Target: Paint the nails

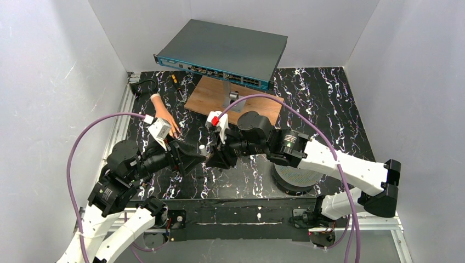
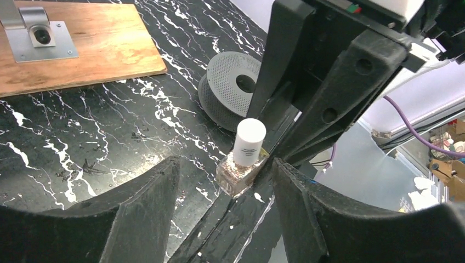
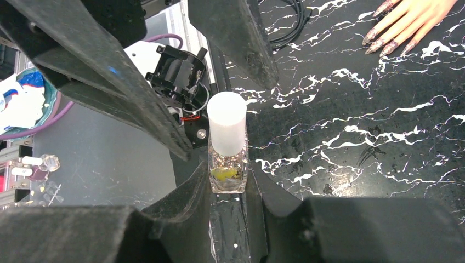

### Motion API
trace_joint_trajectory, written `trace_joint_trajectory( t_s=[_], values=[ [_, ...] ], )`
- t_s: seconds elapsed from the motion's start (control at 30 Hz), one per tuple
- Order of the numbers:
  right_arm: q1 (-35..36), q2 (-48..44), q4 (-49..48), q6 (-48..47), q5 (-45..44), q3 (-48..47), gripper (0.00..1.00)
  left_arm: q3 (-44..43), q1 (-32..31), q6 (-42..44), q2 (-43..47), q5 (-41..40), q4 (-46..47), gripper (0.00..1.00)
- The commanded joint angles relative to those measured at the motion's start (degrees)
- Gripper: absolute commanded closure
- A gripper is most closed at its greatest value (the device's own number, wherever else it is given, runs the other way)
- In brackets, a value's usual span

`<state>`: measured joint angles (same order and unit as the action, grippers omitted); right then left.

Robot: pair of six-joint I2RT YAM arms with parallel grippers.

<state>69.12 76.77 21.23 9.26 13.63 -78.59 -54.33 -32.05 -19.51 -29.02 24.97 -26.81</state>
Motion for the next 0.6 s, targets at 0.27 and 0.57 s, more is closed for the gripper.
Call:
trace_joint_trajectory(
  t_s=[0.27,0.57],
  values=[
    [0.3,0.0,-3.1,1.0,2.6,-2.3,0.99,3.6,0.1,-2.3,0.7,1.3,6.6,0.46],
    [0.5,0.0,-3.3,1.0,3.4,-2.3,0.99,3.9,0.1,-2.9,0.4,2.3,8.2,0.56]
  ],
)
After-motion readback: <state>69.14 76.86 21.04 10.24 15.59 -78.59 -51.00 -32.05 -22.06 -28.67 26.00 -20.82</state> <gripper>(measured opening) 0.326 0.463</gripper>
